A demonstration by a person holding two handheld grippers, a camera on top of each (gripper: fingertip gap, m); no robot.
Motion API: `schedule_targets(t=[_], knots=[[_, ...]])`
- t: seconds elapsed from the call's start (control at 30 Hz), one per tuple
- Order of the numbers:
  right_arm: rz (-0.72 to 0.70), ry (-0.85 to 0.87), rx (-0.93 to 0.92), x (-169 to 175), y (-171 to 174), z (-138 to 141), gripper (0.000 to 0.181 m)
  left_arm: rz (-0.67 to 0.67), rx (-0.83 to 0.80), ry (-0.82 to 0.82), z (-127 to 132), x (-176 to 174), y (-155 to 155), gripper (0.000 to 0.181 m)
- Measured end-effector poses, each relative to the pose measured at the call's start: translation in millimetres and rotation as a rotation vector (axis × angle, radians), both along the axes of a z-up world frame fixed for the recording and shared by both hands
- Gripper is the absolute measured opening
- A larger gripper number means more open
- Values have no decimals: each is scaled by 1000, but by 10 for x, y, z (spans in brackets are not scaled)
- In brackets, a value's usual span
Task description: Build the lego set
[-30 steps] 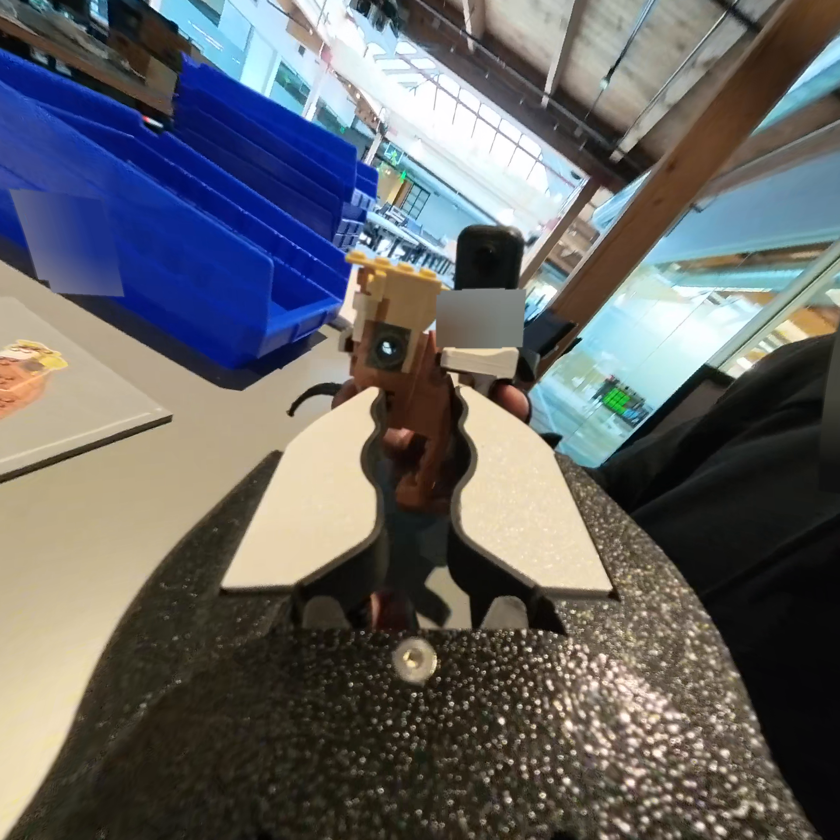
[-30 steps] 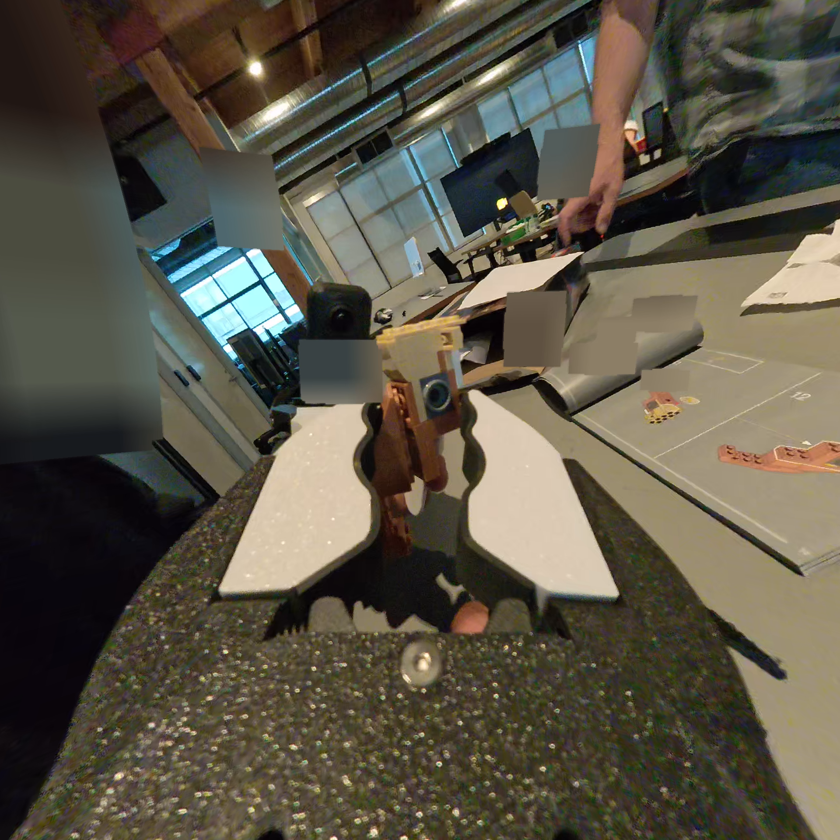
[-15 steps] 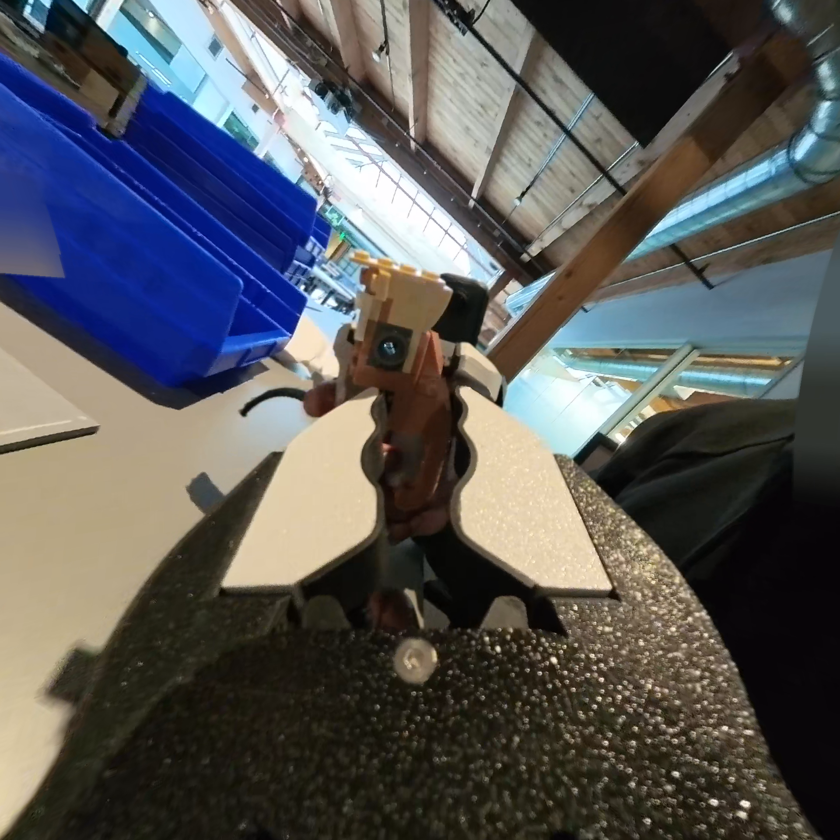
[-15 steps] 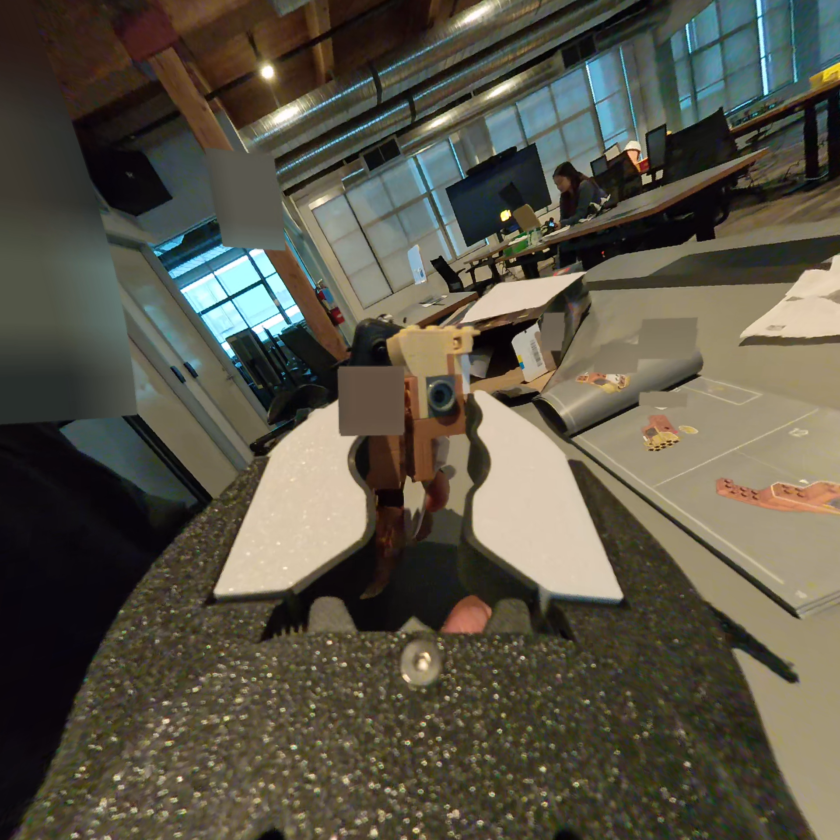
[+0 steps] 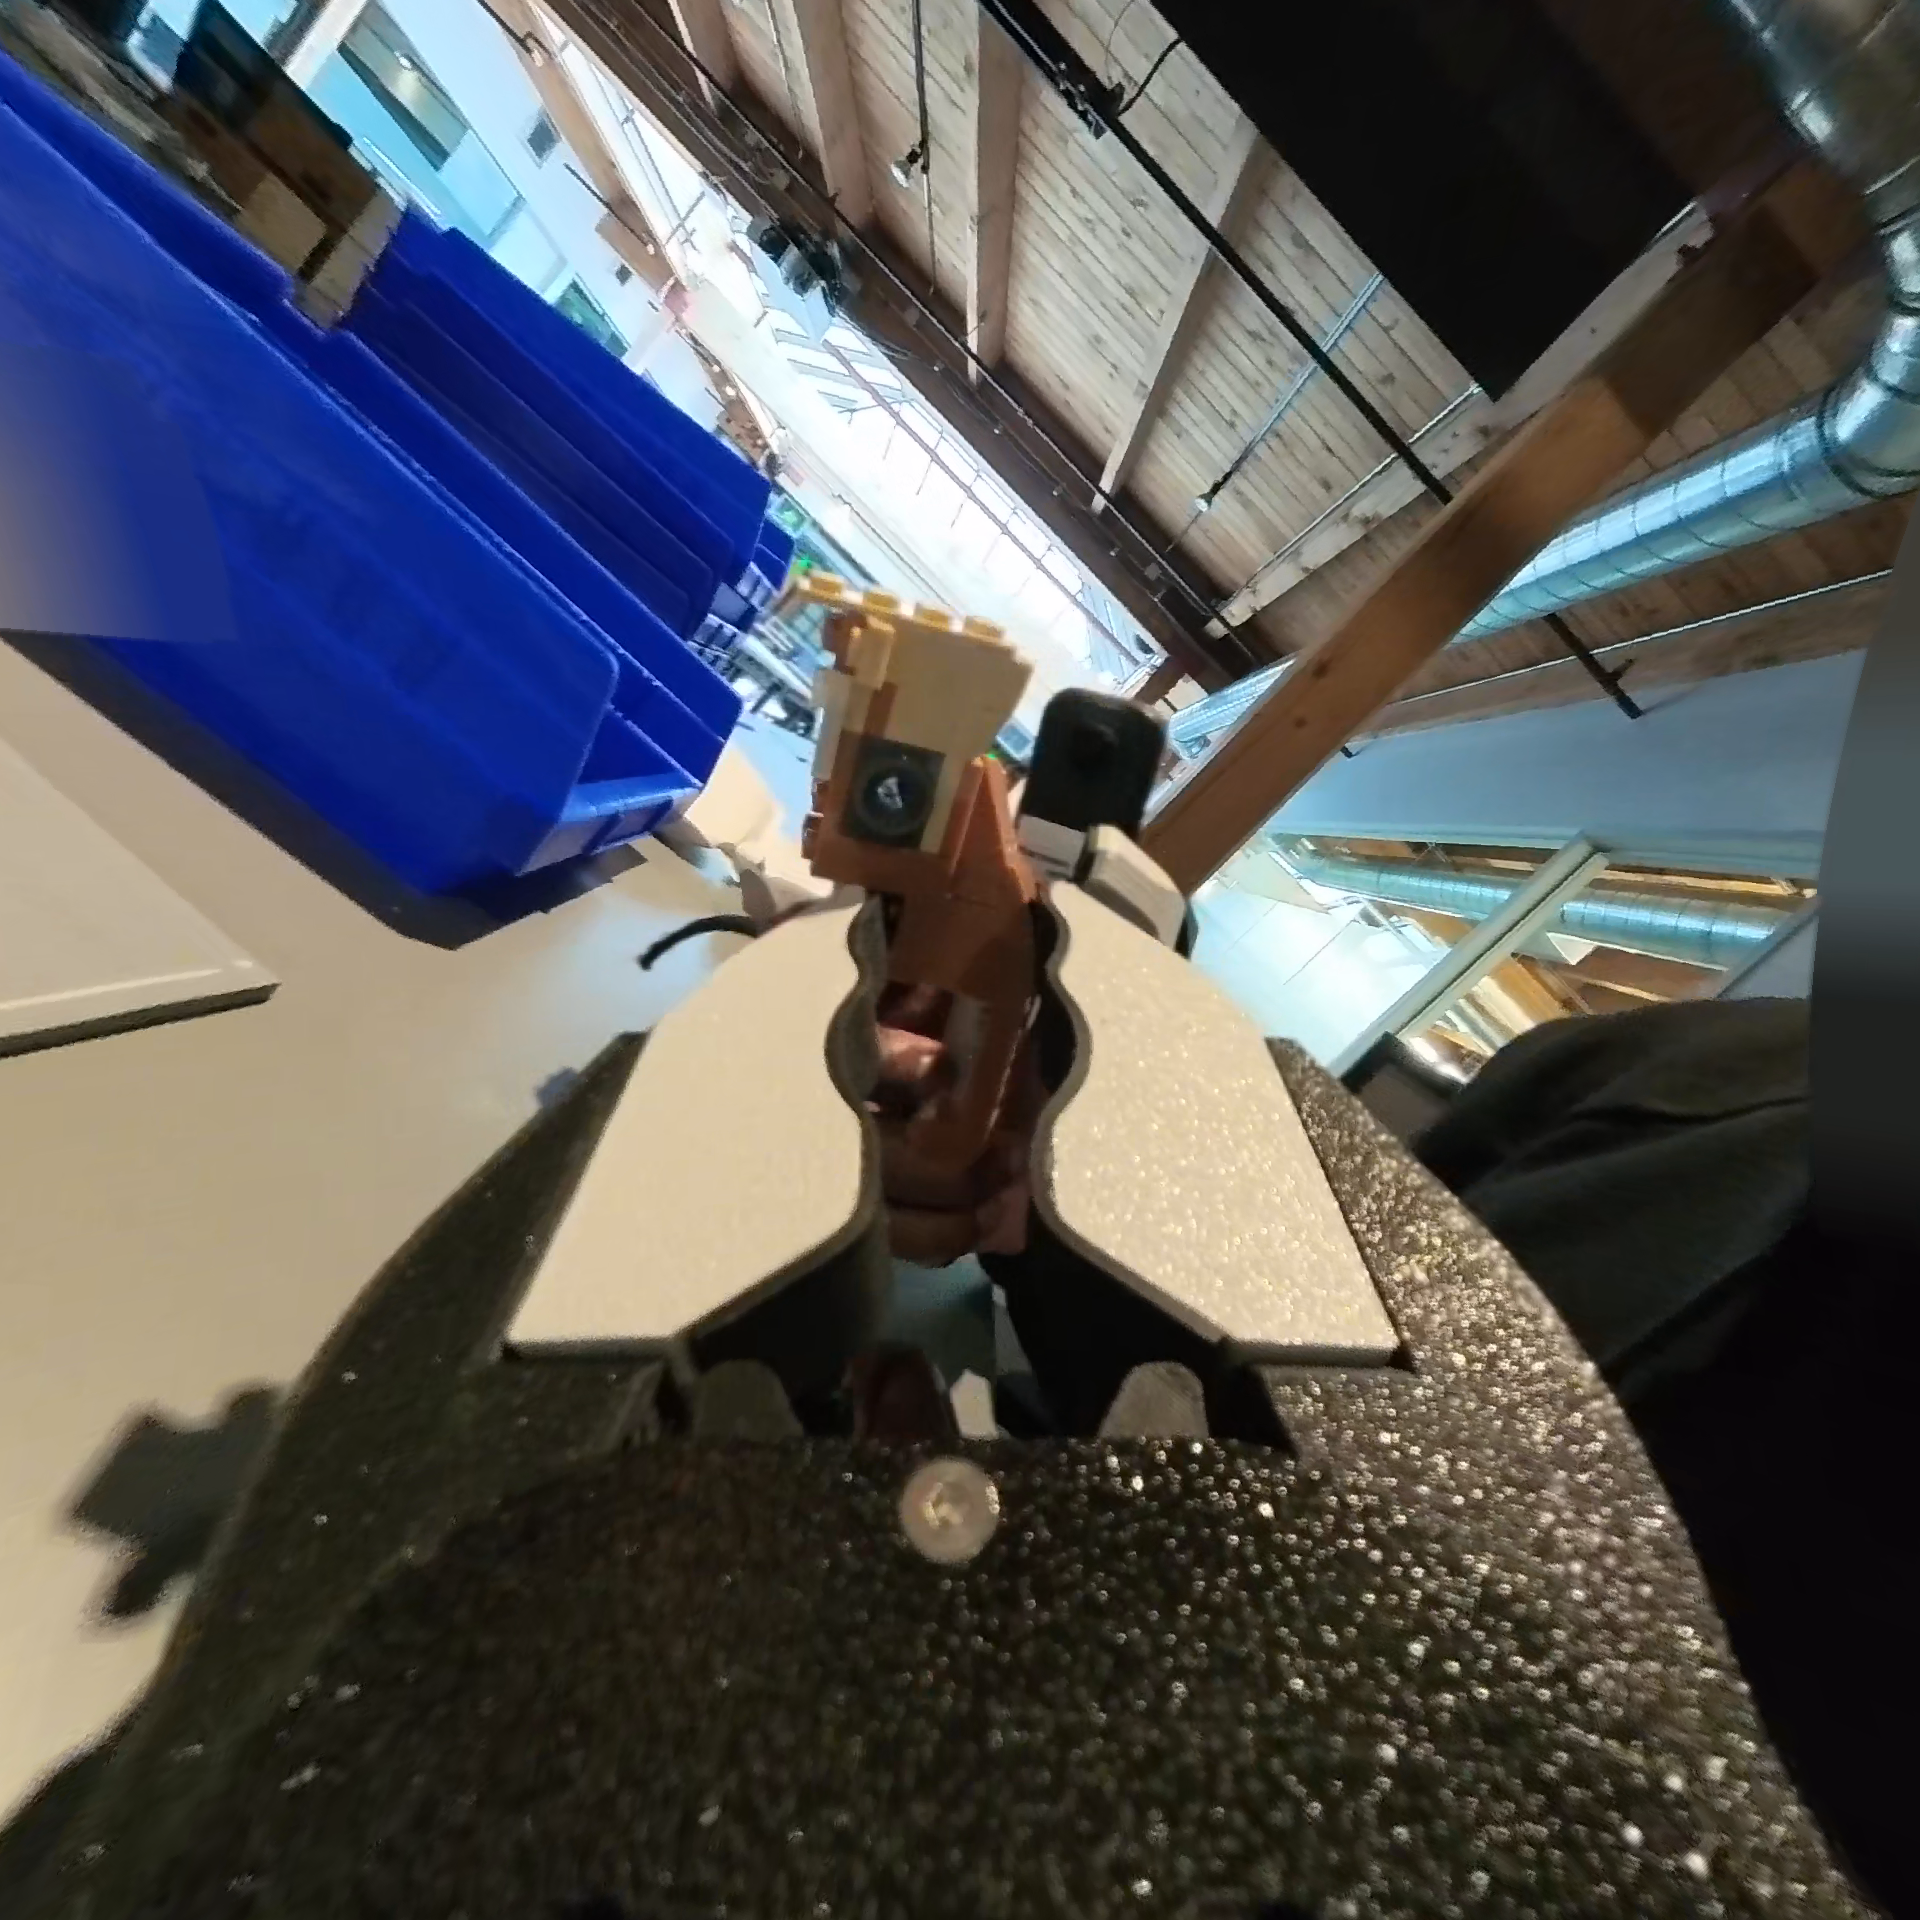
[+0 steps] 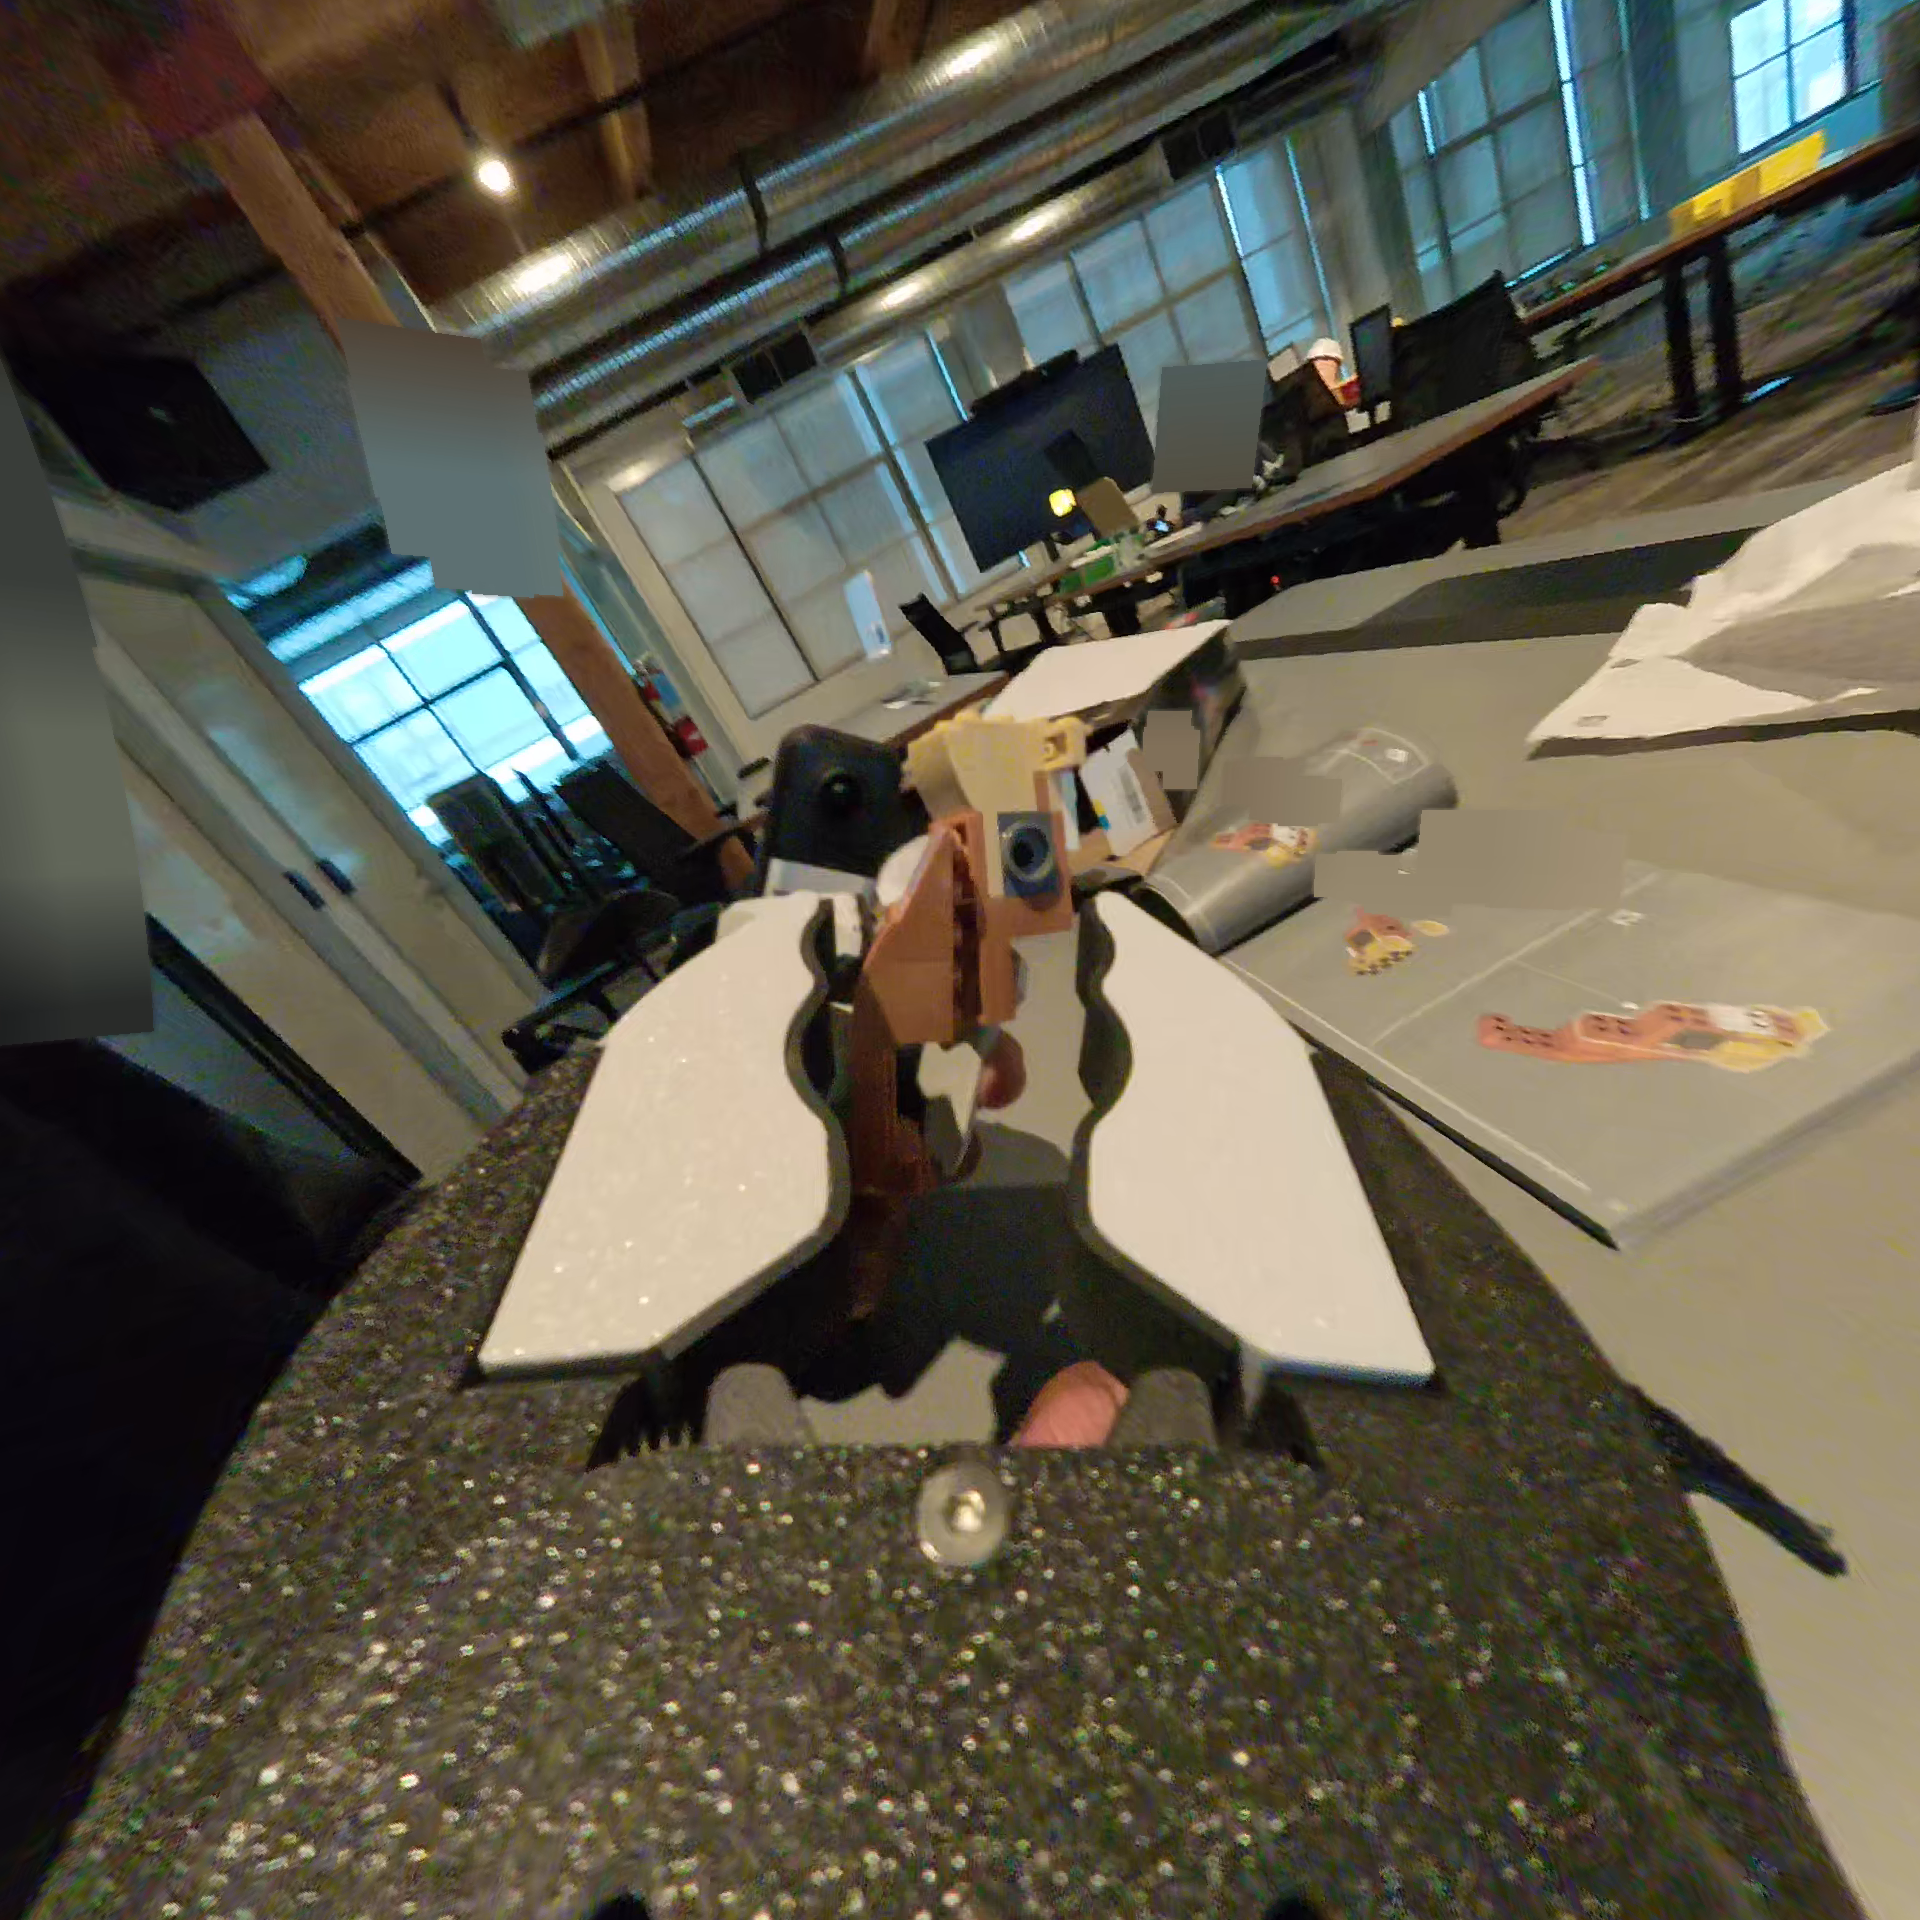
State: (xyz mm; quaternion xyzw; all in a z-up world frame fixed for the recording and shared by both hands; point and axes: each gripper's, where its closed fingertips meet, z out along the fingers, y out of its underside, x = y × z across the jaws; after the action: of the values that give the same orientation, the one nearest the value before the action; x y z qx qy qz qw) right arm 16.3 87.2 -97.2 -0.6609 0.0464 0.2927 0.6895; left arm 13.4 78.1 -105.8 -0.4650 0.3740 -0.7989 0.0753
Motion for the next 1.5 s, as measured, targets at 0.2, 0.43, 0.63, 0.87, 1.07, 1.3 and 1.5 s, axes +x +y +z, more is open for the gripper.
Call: schedule_targets(t=[0.2, 0.43, 0.63, 0.87, 1.07, 1.3, 1.5], knots=[[-35, -100, -83, 3, -82, -98, 25, 155, 310, 41, -101, 81, -24, 26], [-22, -133, -189, -3, -118, -153, 24, 333, 709, 49, -150, 112, -2, 26], [-14, -60, -246, 12, -120, -177, 23, 413, 939, 28, -153, 130, -59, 26], [-5, -41, -283, 15, -111, -225, 20, 446, 1068, 28, -179, 162, -99, 26], [-12, -110, -295, 12, -108, -236, 19, 421, 1075, 53, -203, 151, -94, 27], [-8, -210, -334, 7, -106, -275, 18, 301, 978, 124, -279, 132, -122, 28], [21, -195, -368, 1, -98, -331, 18, 293, 1010, 118, -332, 125, -101, 28]])
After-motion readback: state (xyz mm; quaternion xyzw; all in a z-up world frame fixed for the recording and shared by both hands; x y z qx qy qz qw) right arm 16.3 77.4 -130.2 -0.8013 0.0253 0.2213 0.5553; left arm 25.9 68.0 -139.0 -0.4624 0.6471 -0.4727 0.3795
